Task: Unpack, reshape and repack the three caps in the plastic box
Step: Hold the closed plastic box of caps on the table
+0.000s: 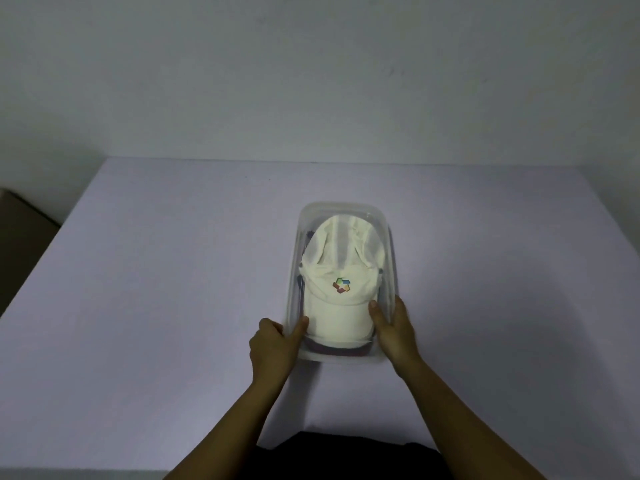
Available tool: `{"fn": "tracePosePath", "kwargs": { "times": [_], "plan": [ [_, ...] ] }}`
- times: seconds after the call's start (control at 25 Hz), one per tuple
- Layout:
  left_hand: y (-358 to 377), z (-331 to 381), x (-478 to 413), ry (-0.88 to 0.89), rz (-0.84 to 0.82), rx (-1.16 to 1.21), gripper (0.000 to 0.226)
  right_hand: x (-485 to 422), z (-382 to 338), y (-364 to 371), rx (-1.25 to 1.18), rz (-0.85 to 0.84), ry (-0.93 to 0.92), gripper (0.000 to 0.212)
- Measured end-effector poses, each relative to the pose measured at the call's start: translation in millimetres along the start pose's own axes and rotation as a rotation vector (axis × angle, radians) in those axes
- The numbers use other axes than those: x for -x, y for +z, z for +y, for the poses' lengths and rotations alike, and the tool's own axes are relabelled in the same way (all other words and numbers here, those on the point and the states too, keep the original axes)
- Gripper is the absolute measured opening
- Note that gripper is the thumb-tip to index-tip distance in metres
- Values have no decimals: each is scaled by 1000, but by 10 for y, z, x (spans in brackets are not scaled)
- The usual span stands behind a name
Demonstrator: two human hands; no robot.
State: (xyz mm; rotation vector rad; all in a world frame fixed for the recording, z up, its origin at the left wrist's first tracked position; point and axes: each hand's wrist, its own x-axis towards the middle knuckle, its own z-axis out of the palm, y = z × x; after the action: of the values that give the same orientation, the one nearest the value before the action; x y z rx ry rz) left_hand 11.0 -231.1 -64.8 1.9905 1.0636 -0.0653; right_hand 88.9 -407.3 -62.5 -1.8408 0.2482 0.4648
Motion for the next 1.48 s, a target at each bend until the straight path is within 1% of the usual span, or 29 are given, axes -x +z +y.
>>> {"fn": "tracePosePath", "kwargs": {
  "times": [0.36, 0.52, 0.64, 0.8, 0.96, 1.04, 1.12, 1.2, 1.24, 1.28, 1.32, 1.36, 1.4, 1.48],
  "plan": [
    [-115, 105, 17, -8, -81, -123, 59, -75, 41, -21, 40, -13, 19, 66],
    [-132, 116, 67, -43, -89, -85, 59, -89, 37, -15, 50, -21, 25, 67],
    [-110, 129, 91, -61, -67, -44, 51, -95, 29, -11, 41, -29, 41, 68],
    [-143, 177, 144, -40, -45, -14, 49, -129, 66, -32, 8, -28, 66, 71],
    [-170, 184, 139, -49, -82, 0, 46, -111, 54, -43, 3, -37, 81, 71],
    [-156, 185, 155, -53, -53, 40, 46, -94, 39, -72, -20, -52, 79, 69],
    [-154, 219, 203, -79, -46, 130, 43, -98, 19, -105, -61, -75, 85, 65],
    [-163, 279, 249, -142, -109, 372, 35, -116, 0, -125, -108, -99, 104, 62],
    [-171, 325, 276, -166, -152, 546, 33, -107, -14, -135, -147, -110, 123, 69],
    [-182, 366, 296, -174, -187, 705, 36, -124, 4, -142, -209, -117, 162, 85],
    [-205, 399, 300, -165, -202, 821, 41, -160, 46, -153, -273, -124, 210, 102],
    [-247, 418, 276, -152, -199, 901, 44, -183, 75, -168, -320, -133, 228, 111],
    [-315, 420, 225, -140, -185, 965, 46, -218, 138, -182, -333, -131, 221, 108],
    [-540, 367, 59, -111, -154, 1064, 48, -196, 173, -184, -234, -140, 153, 91]
  ]
}}
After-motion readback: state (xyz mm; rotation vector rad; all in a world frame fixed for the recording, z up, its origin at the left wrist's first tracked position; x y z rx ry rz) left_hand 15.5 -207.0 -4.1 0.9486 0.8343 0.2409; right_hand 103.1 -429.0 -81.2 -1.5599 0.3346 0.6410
